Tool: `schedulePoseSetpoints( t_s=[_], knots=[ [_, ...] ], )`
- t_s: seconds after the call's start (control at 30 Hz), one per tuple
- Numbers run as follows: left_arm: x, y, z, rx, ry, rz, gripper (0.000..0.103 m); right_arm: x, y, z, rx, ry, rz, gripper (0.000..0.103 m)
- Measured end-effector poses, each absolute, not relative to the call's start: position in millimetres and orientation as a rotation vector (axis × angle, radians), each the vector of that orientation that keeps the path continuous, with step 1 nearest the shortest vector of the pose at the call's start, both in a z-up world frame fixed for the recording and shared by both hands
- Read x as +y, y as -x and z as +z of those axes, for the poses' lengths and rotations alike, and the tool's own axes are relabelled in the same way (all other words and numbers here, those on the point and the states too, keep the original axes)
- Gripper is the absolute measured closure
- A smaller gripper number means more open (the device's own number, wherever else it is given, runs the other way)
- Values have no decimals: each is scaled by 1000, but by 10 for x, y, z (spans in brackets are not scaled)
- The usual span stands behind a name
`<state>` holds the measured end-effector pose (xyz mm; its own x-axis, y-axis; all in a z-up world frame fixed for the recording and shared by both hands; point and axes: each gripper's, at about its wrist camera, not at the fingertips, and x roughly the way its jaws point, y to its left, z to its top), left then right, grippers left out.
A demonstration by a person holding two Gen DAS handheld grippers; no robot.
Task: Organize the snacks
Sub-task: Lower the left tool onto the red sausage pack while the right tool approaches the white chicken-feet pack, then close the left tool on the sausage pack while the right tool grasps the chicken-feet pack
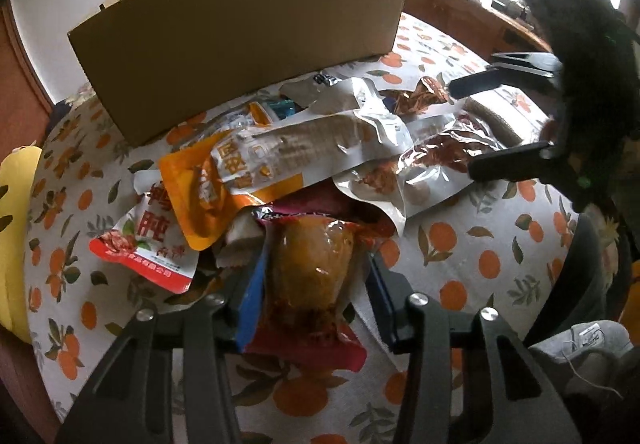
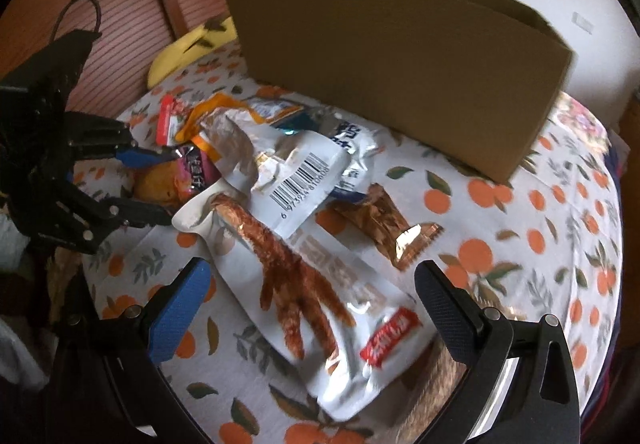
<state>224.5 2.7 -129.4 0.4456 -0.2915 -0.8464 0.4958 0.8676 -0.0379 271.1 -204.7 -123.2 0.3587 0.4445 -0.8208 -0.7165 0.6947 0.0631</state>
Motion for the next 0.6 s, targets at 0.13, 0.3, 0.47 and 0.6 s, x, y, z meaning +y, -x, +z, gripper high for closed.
schedulePoseSetpoints(
  t_s=[0.13,0.3,0.47,0.6],
  knots=[
    [86,-2167,-1287,970,-227,-477,62,-1923,-2815,-1284,978,384,828,2],
    [159,-2074,-1293,962,-201,-484,63,-1884,-2904,-1358,1022,408,861,1],
    [258,-2006,-1280,958,-171,-483,62,-1859,-2788,-1379,1025,443,891,2],
    [247,-2032,-1269,958,-167,-478,62,-1837,-2714,-1458,1032,513,873,2]
  ],
)
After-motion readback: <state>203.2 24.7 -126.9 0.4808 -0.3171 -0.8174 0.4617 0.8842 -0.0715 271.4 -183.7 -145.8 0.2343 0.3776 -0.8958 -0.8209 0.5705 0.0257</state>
